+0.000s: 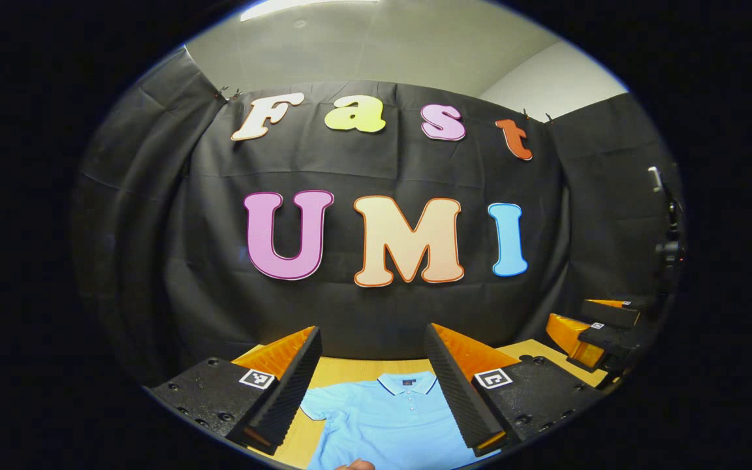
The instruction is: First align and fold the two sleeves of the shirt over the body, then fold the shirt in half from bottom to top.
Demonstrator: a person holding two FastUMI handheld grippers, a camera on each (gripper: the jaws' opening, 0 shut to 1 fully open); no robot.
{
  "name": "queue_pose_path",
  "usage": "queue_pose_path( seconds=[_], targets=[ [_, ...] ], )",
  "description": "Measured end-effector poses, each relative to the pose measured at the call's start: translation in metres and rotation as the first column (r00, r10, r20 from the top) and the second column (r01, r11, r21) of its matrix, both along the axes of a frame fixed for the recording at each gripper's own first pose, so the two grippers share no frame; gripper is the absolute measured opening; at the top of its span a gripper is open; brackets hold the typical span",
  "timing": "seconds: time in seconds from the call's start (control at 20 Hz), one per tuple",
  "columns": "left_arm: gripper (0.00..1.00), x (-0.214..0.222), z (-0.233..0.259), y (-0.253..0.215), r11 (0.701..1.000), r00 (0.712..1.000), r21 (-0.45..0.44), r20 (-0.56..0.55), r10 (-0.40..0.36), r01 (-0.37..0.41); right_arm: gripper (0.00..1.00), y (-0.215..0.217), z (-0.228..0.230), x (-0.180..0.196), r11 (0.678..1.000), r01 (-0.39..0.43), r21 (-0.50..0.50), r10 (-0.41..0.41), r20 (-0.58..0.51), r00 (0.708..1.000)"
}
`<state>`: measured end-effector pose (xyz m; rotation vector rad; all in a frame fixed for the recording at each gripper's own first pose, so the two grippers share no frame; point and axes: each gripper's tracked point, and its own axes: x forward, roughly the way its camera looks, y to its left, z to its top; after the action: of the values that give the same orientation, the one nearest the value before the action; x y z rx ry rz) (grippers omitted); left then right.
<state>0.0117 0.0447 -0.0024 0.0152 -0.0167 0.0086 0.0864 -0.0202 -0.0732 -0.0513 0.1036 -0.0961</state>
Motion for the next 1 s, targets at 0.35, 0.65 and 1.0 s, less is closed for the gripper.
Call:
queue_pose_path(
  seconds=[0.35, 0.65, 1.0],
  targets=[
    [0.95, 0.014, -0.014, 0.026, 1.0, 0.999, 0.002, -0.032, 0.025, -0.025, 0.99, -0.04, -0.098, 0.065, 0.997, 0.083, -0.009, -0.083, -0.204, 0.976],
    [0.95, 0.029, -0.027, 0.053, 0.998, 0.996, 0.022, -0.062, 0.056, -0.055, 0.99, -0.062, -0.194, 0.101, 0.99, 0.135, -0.044, -0.142, -0.375, 0.916],
    [0.95, 0.042, -0.051, 0.075, 0.997, 0.99, 0.016, -0.118, 0.081, -0.08, 0.99, -0.098, -0.302, 0.112, 0.977, 0.207, -0.06, -0.204, -0.568, 0.798]
  ],
)
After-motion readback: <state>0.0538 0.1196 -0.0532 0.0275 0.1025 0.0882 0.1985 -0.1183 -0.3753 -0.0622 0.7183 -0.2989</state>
